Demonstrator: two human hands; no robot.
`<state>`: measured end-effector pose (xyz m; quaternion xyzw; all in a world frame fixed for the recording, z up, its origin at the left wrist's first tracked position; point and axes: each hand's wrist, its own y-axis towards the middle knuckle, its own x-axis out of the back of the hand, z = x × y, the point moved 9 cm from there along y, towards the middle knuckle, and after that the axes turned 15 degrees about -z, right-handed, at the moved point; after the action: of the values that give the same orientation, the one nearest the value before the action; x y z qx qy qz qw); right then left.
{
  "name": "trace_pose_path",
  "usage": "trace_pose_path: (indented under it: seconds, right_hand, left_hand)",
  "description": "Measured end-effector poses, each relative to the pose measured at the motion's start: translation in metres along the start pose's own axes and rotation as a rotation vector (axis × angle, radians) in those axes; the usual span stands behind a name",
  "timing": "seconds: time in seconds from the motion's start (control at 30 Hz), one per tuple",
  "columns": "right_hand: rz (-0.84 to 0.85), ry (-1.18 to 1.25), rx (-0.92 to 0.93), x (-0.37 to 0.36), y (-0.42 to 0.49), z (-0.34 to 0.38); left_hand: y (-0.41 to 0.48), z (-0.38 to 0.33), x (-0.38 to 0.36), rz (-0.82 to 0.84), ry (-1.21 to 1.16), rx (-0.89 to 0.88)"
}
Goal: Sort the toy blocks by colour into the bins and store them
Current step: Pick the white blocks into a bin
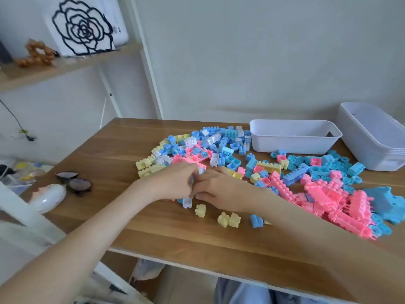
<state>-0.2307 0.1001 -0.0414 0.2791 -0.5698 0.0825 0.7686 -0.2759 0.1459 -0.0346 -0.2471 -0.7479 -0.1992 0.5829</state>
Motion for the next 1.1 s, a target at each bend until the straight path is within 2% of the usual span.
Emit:
trace_pose_path:
  seconds: [0.1,0.27,0.37,0.57,0.77,0.9,1.1]
  right_hand:
    - [0.057,0.008,0.048,-0.011,0.005,0.015]
    - [0.136,-0.036,0.012,-0.024,0.007,0.018]
    - [0.159,-0.088,-0.030,-0.025,0.010,0.015]
    - [0.137,-0.028,-0.080,-0.019,0.013,0.016]
    - [0.118,0.128,-0.180,-0.012,0.015,0.005]
    - [0.015,0.212,-0.237,0.007,0.016,-0.008]
    - [-0.040,0.359,-0.352,0.022,0.008,-0.033]
  left_hand:
    - [-0.021,0.005,-0.005,-0.079,-0.060,-0.019]
    - [-0.033,0.019,-0.004,-0.187,-0.080,-0.045]
    - [-0.029,0.034,0.001,-0.271,-0.090,0.008]
    - [-0.023,0.064,0.003,-0.324,-0.062,0.121]
    - [-0.016,0.069,0.003,-0.305,-0.043,0.138]
    - [-0.006,0.067,0.001,-0.294,-0.026,0.141]
    - [0.006,0.056,-0.009,-0.127,0.090,0.106]
